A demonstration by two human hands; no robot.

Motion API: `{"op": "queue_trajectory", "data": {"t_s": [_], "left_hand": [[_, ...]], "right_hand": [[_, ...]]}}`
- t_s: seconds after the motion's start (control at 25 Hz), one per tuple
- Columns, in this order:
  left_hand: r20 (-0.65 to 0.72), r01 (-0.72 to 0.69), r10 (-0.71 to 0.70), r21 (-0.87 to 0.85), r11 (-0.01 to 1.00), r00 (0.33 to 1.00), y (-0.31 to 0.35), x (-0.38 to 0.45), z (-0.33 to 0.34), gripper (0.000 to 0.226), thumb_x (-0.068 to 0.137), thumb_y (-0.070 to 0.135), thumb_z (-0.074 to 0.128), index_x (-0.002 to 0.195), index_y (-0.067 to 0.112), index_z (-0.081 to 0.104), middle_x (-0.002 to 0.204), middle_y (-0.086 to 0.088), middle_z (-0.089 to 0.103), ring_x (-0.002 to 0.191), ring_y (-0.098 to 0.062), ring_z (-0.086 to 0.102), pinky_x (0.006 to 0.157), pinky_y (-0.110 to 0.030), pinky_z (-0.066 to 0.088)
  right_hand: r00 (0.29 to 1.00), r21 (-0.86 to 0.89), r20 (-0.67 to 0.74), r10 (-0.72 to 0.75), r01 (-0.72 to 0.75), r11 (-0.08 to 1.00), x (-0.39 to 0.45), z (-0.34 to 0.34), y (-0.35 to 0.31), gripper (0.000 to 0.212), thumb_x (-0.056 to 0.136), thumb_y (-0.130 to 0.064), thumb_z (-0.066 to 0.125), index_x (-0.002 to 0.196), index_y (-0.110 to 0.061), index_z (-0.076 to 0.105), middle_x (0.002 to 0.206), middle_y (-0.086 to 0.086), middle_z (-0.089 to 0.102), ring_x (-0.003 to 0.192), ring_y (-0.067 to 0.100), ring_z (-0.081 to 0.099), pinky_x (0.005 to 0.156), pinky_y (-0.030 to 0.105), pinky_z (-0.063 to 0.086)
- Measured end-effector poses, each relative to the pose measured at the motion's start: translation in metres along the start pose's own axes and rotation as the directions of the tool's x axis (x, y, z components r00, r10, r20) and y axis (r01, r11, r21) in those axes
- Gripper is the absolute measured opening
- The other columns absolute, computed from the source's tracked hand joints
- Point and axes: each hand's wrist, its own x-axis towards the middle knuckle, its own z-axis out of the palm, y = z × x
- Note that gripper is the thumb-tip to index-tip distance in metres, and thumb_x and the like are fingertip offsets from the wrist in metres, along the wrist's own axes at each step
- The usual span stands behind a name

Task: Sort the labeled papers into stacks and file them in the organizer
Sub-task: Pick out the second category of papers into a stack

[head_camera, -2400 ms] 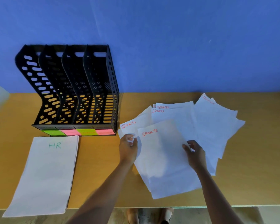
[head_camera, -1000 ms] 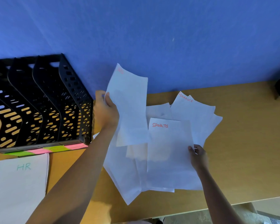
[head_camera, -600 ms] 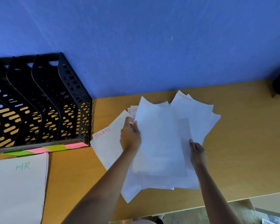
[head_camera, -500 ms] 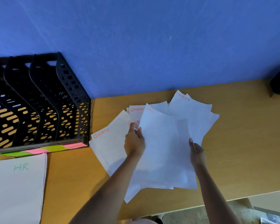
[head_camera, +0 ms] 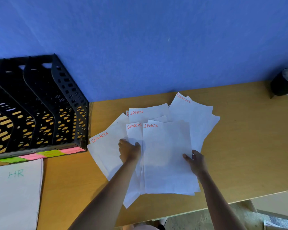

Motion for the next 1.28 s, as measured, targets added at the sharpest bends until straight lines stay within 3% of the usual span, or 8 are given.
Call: {"op": "queue_trajectory", "data": {"t_s": [0.2, 0.36, 0.48, 0.6, 0.84, 0.92, 1.12, 1.28], "left_hand": [[-0.045, -0.079, 0.080, 0.016, 0.997, 0.996, -0.008, 0.005, -0.004, 0.012, 0.089, 0.029, 0.067, 0.092, 0.018, 0.069, 0.102, -0.003, 0.075, 0.086, -0.024, 0.065, 0.076, -0.035, 0.055], [-0.216, -0.173, 0.162, -0.035, 0.984, 0.963, 0.002, -0.001, -0.015, 0.014, 0.094, 0.031, 0.065, 0.088, 0.018, 0.064, 0.095, -0.002, 0.074, 0.074, -0.016, 0.056, 0.062, -0.025, 0.041], [-0.363, -0.388, 0.356, -0.019, 0.921, 0.861, 0.024, -0.004, -0.037, 0.016, 0.101, 0.031, 0.053, 0.093, 0.017, 0.055, 0.081, 0.004, 0.064, 0.067, -0.018, 0.056, 0.048, -0.021, 0.028], [-0.475, -0.617, 0.546, 0.008, 0.787, 0.690, 0.053, -0.009, -0.068, 0.020, 0.104, 0.031, 0.045, 0.093, 0.017, 0.054, 0.064, 0.007, 0.051, 0.052, -0.015, 0.047, 0.044, -0.025, 0.023], [-0.701, -0.749, 0.483, -0.111, 0.653, 0.524, 0.088, -0.014, -0.111, 0.021, 0.105, 0.023, 0.046, 0.096, 0.005, 0.055, 0.065, 0.000, 0.057, 0.046, -0.006, 0.044, 0.044, -0.013, 0.025], [-0.739, -0.759, 0.430, -0.166, 0.630, 0.518, 0.088, -0.015, -0.113, 0.022, 0.105, 0.021, 0.047, 0.098, 0.001, 0.054, 0.068, -0.003, 0.063, 0.047, -0.006, 0.046, 0.045, -0.011, 0.027], [-0.689, -0.740, 0.369, -0.370, 0.562, 0.624, 0.078, -0.025, -0.096, 0.022, 0.104, 0.018, 0.049, 0.100, -0.002, 0.054, 0.075, -0.022, 0.069, 0.060, -0.020, 0.059, 0.054, -0.006, 0.037], [-0.660, -0.701, 0.312, -0.472, 0.534, 0.683, 0.063, -0.021, -0.078, 0.022, 0.103, 0.020, 0.051, 0.100, -0.001, 0.053, 0.063, 0.015, 0.062, 0.058, 0.003, 0.057, 0.055, -0.008, 0.039]], "right_hand": [[1.000, -0.032, 0.002, 0.007, -0.007, 0.999, 0.001, 0.000, 0.002, 0.017, 0.087, -0.019, 0.075, 0.090, -0.005, 0.067, 0.077, 0.009, 0.072, 0.068, 0.026, 0.063, 0.059, 0.029, 0.041], [1.000, -0.024, 0.026, 0.010, -0.009, 1.000, 0.002, -0.002, 0.002, 0.020, 0.087, -0.020, 0.075, 0.093, -0.002, 0.067, 0.083, 0.018, 0.073, 0.071, 0.028, 0.064, 0.062, 0.032, 0.042], [1.000, -0.027, 0.030, 0.005, -0.004, 1.000, 0.003, -0.002, 0.001, 0.021, 0.088, -0.021, 0.074, 0.094, -0.002, 0.067, 0.087, 0.019, 0.074, 0.079, 0.037, 0.068, 0.064, 0.033, 0.044], [0.999, -0.032, 0.036, 0.017, -0.016, 0.999, 0.004, -0.002, 0.001, 0.028, 0.089, -0.022, 0.073, 0.093, 0.004, 0.065, 0.087, 0.027, 0.070, 0.070, 0.031, 0.062, 0.063, 0.032, 0.039], [0.998, -0.038, 0.027, 0.049, -0.048, 0.998, 0.003, -0.002, 0.001, 0.024, 0.088, -0.022, 0.073, 0.081, -0.002, 0.063, 0.071, 0.012, 0.062, 0.062, 0.023, 0.052, 0.058, 0.030, 0.035], [0.999, -0.041, 0.023, 0.049, -0.048, 0.998, 0.002, -0.002, 0.000, 0.021, 0.088, -0.022, 0.073, 0.081, -0.004, 0.064, 0.071, 0.010, 0.064, 0.062, 0.023, 0.054, 0.056, 0.029, 0.036], [0.998, -0.063, 0.034, 0.056, -0.054, 0.997, 0.002, -0.003, -0.001, 0.024, 0.089, -0.021, 0.072, 0.077, -0.003, 0.061, 0.067, 0.011, 0.059, 0.058, 0.022, 0.050, 0.056, 0.029, 0.034], [0.996, -0.038, 0.061, 0.066, -0.064, 0.997, 0.002, -0.005, -0.005, 0.026, 0.091, -0.018, 0.070, 0.099, 0.006, 0.066, 0.095, 0.028, 0.069, 0.080, 0.038, 0.065, 0.066, 0.033, 0.043]]}}
